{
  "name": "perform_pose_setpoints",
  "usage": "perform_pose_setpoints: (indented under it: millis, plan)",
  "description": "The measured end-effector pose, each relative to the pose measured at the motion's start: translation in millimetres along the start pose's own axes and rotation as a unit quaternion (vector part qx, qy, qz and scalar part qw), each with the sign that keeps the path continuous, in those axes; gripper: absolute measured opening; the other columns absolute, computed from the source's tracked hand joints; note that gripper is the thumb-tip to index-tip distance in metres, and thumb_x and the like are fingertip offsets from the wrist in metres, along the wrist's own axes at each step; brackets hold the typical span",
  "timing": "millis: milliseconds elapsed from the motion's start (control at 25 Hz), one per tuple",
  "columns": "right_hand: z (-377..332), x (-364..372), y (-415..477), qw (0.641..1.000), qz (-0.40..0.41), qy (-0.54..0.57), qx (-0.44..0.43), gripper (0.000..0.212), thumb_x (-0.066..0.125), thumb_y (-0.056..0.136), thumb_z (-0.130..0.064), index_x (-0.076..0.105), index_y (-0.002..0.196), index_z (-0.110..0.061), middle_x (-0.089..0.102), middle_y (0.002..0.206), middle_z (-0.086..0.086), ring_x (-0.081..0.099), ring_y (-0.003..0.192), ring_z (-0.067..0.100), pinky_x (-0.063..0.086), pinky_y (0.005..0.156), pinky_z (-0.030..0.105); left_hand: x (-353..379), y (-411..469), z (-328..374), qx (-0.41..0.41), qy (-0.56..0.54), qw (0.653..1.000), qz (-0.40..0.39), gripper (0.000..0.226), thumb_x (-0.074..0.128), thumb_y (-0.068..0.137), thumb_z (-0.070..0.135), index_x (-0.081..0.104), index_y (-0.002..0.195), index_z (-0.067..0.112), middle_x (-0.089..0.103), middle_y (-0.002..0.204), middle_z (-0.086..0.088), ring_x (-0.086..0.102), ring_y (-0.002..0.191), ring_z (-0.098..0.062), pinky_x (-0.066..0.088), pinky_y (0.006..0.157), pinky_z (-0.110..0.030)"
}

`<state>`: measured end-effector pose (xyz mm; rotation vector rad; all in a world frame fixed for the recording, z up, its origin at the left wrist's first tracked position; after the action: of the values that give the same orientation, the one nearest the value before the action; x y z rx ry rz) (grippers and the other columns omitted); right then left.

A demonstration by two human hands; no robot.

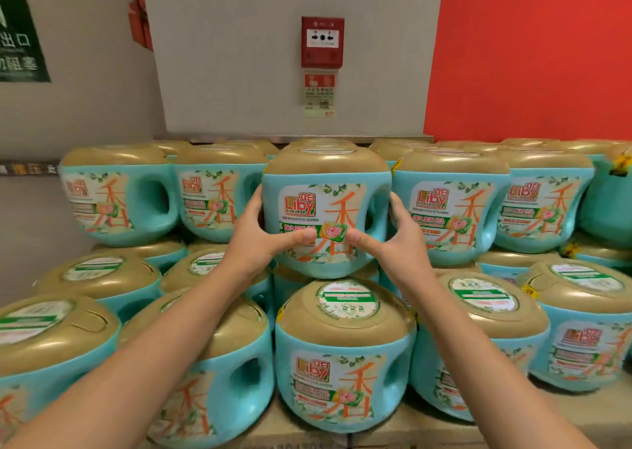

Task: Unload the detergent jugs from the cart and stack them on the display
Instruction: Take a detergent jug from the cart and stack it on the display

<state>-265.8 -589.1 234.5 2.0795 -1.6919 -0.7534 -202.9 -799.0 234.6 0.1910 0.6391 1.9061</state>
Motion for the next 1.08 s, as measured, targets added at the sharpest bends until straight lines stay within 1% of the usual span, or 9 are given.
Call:
perform_pose_setpoints:
  millis: [80, 160, 280, 440, 520, 720, 880, 960, 1080]
  plan:
    - [5, 0, -1, 1.0, 0.018, -0.016, 0.004, 0.091, 0.083, 0.072, -0.025, 0.033, 0.149, -0.017, 0.05, 0.143, -0.007, 0.047, 0.129, 0.003, 0.042, 0.108, 0.032, 0, 1, -6, -0.006, 0.013, 1.0, 0.004, 0.112, 0.088, 0.045, 0.047, 0.038, 0.144, 0.031, 0.063, 0.119, 0.021, 0.061, 0.108, 0.005, 0.054, 0.075, -0.015]
    - [7, 2, -3, 0.999, 0.033, -0.018, 0.001, 0.096, 0.082, 0.074, -0.024, 0.028, 0.152, -0.017, 0.042, 0.15, -0.006, 0.04, 0.135, 0.007, 0.037, 0.113, 0.039, -3, 1, -11, -0.02, 0.076, 0.997, 0.022, 0.118, 0.085, 0.047, 0.059, 0.03, 0.149, 0.035, 0.048, 0.137, 0.007, 0.049, 0.126, -0.013, 0.049, 0.097, -0.033]
    - [9, 3, -5, 0.997, 0.052, -0.049, 0.0, 0.098, 0.081, 0.075, -0.029, 0.023, 0.153, -0.018, 0.039, 0.15, -0.008, 0.037, 0.137, 0.007, 0.034, 0.115, 0.037, -5, -2, -10, -0.009, 0.146, 0.988, 0.047, 0.115, 0.073, 0.05, 0.066, 0.026, 0.151, 0.035, 0.039, 0.138, -0.001, 0.043, 0.128, -0.022, 0.043, 0.103, -0.039]
    - [8, 1, -3, 0.99, 0.074, -0.117, -0.001, 0.099, 0.078, 0.075, -0.04, 0.021, 0.153, -0.017, 0.039, 0.152, -0.001, 0.036, 0.139, 0.013, 0.026, 0.108, 0.021, -4, -4, -10, -0.005, 0.143, 0.988, 0.061, 0.116, 0.07, 0.053, 0.065, 0.026, 0.152, 0.024, 0.043, 0.146, -0.003, 0.045, 0.132, -0.022, 0.047, 0.103, -0.047]
    - [6, 1, -3, 0.987, 0.087, -0.137, -0.007, 0.099, 0.078, 0.074, -0.042, 0.023, 0.152, -0.015, 0.042, 0.15, 0.002, 0.038, 0.137, 0.016, 0.025, 0.102, 0.015, -3, -5, -11, -0.005, 0.112, 0.992, 0.054, 0.116, 0.072, 0.053, 0.061, 0.026, 0.152, 0.022, 0.045, 0.146, -0.001, 0.047, 0.13, -0.018, 0.048, 0.103, -0.043]
    - [-4, -10, -1, 0.962, 0.133, -0.238, -0.029, 0.093, 0.077, 0.07, -0.053, 0.039, 0.146, -0.016, 0.052, 0.132, 0.01, 0.042, 0.123, 0.018, 0.027, 0.091, 0.015, -1, -4, -12, 0.001, 0.074, 0.996, 0.047, 0.11, 0.078, 0.055, 0.049, 0.029, 0.15, 0.022, 0.05, 0.134, 0.007, 0.051, 0.117, -0.007, 0.051, 0.098, -0.034]
    - [-5, -10, -1, 0.962, 0.12, -0.243, -0.037, 0.09, 0.077, 0.072, -0.051, 0.04, 0.144, -0.012, 0.052, 0.138, 0.006, 0.043, 0.129, 0.021, 0.039, 0.104, 0.034, 2, -3, -14, 0.002, 0.071, 0.997, 0.036, 0.105, 0.078, 0.06, 0.044, 0.027, 0.15, 0.026, 0.046, 0.129, 0.014, 0.051, 0.115, -0.005, 0.051, 0.09, -0.021]
    - [-9, -7, -3, 0.963, 0.112, -0.24, -0.046, 0.088, 0.077, 0.073, -0.049, 0.04, 0.143, -0.011, 0.049, 0.14, 0.004, 0.041, 0.13, 0.021, 0.039, 0.107, 0.036, 5, -2, -14, 0.01, 0.091, 0.996, 0.021, 0.097, 0.076, 0.072, 0.037, 0.022, 0.153, 0.028, 0.046, 0.129, 0.017, 0.048, 0.116, -0.002, 0.046, 0.085, -0.014]
    - [-17, -18, -6, 0.965, 0.12, -0.224, -0.069, 0.076, 0.078, 0.076, -0.041, 0.044, 0.137, -0.01, 0.05, 0.133, 0.005, 0.044, 0.124, 0.02, 0.04, 0.104, 0.035, 5, 0, -14, 0.022, 0.146, 0.989, 0.02, 0.092, 0.073, 0.081, 0.035, 0.018, 0.154, 0.029, 0.047, 0.132, 0.017, 0.043, 0.118, -0.001, 0.043, 0.09, -0.019]
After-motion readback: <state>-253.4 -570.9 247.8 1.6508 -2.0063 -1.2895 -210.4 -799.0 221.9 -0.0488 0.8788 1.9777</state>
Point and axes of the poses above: each hand's wrist, its own y-axis towards the middle knuckle, its own x-axis out of the palm, z = x × y, the point moved 9 cm from there along y, towards the middle knuckle
